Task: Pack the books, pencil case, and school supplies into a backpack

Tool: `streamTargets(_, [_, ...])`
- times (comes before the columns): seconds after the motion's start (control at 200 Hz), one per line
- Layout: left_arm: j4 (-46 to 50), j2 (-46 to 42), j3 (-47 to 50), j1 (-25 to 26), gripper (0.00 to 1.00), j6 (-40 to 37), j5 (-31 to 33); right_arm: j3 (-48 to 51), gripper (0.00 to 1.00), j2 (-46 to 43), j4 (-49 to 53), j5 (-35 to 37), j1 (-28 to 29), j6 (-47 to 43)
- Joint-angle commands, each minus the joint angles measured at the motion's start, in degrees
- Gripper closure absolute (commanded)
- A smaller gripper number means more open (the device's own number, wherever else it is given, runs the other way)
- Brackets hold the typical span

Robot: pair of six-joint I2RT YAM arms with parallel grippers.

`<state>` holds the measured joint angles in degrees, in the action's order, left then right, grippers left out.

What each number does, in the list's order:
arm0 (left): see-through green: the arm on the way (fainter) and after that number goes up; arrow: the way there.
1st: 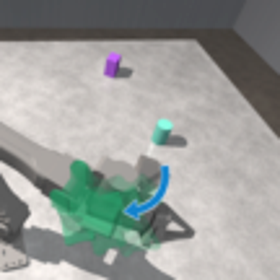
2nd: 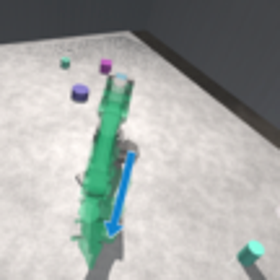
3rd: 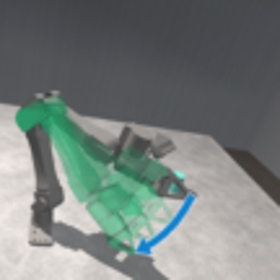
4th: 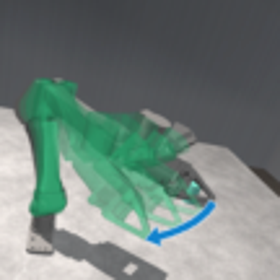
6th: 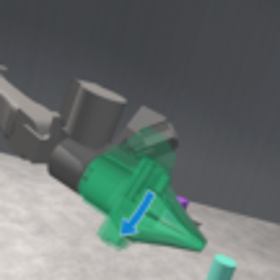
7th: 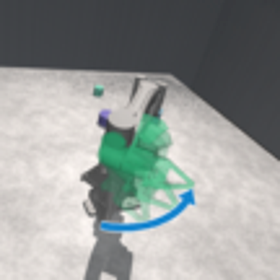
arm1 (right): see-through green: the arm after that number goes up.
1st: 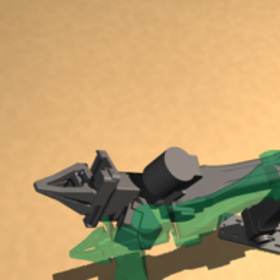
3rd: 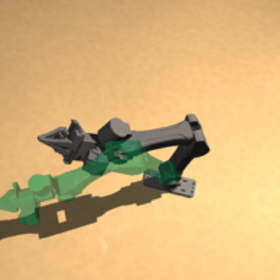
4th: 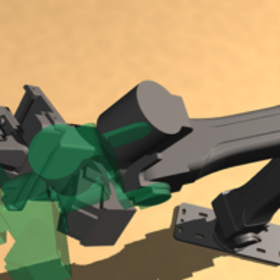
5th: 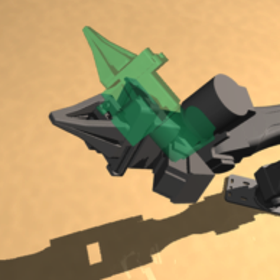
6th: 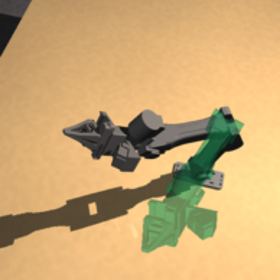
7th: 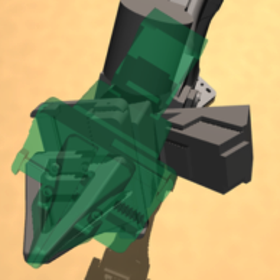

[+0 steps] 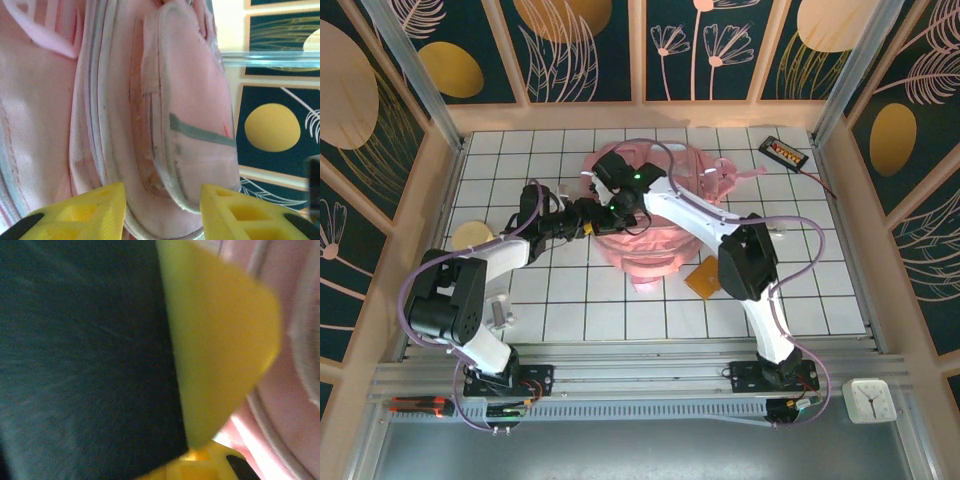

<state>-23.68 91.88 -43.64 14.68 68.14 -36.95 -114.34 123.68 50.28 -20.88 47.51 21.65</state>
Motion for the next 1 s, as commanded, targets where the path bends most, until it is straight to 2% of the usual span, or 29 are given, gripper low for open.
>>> streamTargets(0.0, [-2.37, -2.31, 1.44, 1.48, 0.49, -0.32, -2.51, -3.22, 1.00, 1.98, -6.74, -4.58, 0.39, 4.70])
streamTargets(0.11, [-0.61, -4.37, 2.35, 0.58, 0.32, -0.68, -1.26, -1.49, 1.00, 1.12, -7.65, -4.69, 0.35, 5.49])
streamTargets(0.16, [0.22, -5.61, 2.97, -0.31, 0.28, -1.02, -0.78, -0.25, 0.99, -0.09, -7.72, -4.77, 0.15, 5.18])
streamTargets(0.245, [3.25, -7.71, 3.07, -1.60, 0.21, -3.05, -0.03, 3.33, 0.75, -4.39, -8.61, -3.61, -0.03, 4.64])
streamTargets(0.34, [10.68, -9.19, -0.20, -1.69, 0.16, -9.80, 1.17, 10.43, 0.47, -11.87, -10.00, -0.42, -1.39, 5.74])
streamTargets(0.47, [20.51, -9.88, -5.25, -1.56, 0.12, -19.66, 3.50, 26.18, 0.29, -24.13, -13.56, 2.03, -7.35, 11.99])
streamTargets(0.585, [27.20, -9.78, -9.36, -0.37, 0.02, -27.40, 6.84, 39.14, 0.27, -32.98, -19.72, 1.36, -14.28, 18.18])
streamTargets(0.68, [31.10, -9.24, -12.63, 1.83, 0.01, -33.14, 10.04, 44.05, 0.27, -36.06, -23.80, 0.64, -18.38, 21.65])
streamTargets(0.991, [36.34, -8.29, -19.39, 5.61, 0.01, -45.42, 14.60, 45.01, 0.28, -32.33, -31.87, -2.40, -23.99, 25.95])
